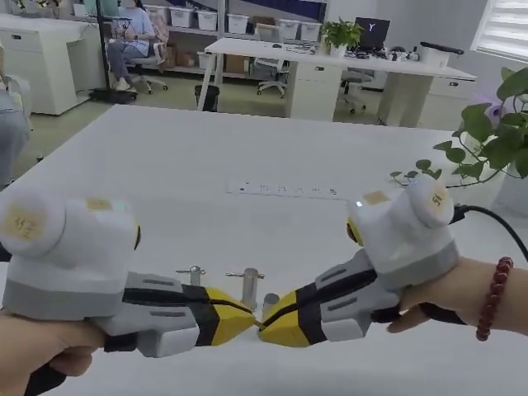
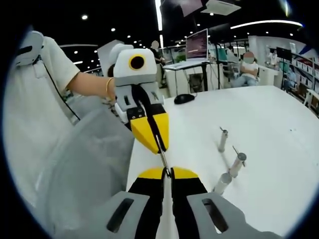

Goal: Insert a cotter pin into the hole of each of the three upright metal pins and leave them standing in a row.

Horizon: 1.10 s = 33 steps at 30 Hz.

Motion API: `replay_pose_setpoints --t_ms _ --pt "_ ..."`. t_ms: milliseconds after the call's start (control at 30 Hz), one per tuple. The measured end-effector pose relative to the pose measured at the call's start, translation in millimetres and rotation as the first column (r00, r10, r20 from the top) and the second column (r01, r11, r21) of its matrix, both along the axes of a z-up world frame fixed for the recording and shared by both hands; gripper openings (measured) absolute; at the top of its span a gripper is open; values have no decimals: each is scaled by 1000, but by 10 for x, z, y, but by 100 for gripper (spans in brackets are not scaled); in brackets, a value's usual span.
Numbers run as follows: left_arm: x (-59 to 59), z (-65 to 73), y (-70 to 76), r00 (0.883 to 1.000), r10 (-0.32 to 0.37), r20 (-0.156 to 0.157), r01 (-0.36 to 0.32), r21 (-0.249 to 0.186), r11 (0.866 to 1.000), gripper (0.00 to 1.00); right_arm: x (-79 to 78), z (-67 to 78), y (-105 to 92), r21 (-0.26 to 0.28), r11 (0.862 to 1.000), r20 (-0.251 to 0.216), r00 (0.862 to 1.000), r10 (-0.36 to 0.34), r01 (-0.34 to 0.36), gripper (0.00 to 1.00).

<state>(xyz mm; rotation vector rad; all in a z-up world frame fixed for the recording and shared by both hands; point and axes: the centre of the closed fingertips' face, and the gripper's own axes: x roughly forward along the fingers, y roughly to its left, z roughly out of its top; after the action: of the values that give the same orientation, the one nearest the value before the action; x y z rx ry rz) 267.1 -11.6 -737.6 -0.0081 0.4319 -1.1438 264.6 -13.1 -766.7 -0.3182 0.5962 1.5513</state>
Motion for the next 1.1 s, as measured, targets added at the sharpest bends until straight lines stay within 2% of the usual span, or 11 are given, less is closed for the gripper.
replay_pose_setpoints --t_ms 100,200,333,367,400,467,533,700,833,967,1100 --pt "19 -3 -8 1000 3 13 -3 -2 1000 1 26 -4 -10 -16 1000 7 1000 -18 18 5" --pt "62 -8 -12 999 16 30 -16 3 1000 2 40 -16 -21 -49 999 51 999 2 1 4" --pt "113 -33 -17 999 39 25 -39 7 999 4 51 -32 -25 -78 997 80 997 9 -2 3" --pt "128 -37 -15 998 48 30 -48 9 999 4 65 -35 -31 -83 997 86 996 5 2 3" --pt "136 -36 -22 998 50 47 -50 11 999 4 74 -32 -34 -89 996 93 996 7 1 3" --pt "156 -40 -22 997 71 39 -71 6 997 4 97 -31 -43 -107 994 118 993 12 1 3" --pt "169 -50 -24 996 82 43 -82 4 997 5 109 -34 -52 -128 992 145 989 25 -7 2" --pt "184 -85 -32 994 106 36 -106 -1 994 7 132 -3 -53 -140 990 179 984 27 -1 2" --pt "209 -96 -48 991 129 47 -129 0 992 14 152 -20 -122 -188 982 213 976 47 -6 2" --pt "244 -86 -54 985 159 65 -159 -2 987 21 187 -14 -183 -207 978 233 972 42 8 2" --pt "304 -122 -35 978 192 84 -194 15 981 27 243 -42 -286 -256 966 262 964 46 24 2"
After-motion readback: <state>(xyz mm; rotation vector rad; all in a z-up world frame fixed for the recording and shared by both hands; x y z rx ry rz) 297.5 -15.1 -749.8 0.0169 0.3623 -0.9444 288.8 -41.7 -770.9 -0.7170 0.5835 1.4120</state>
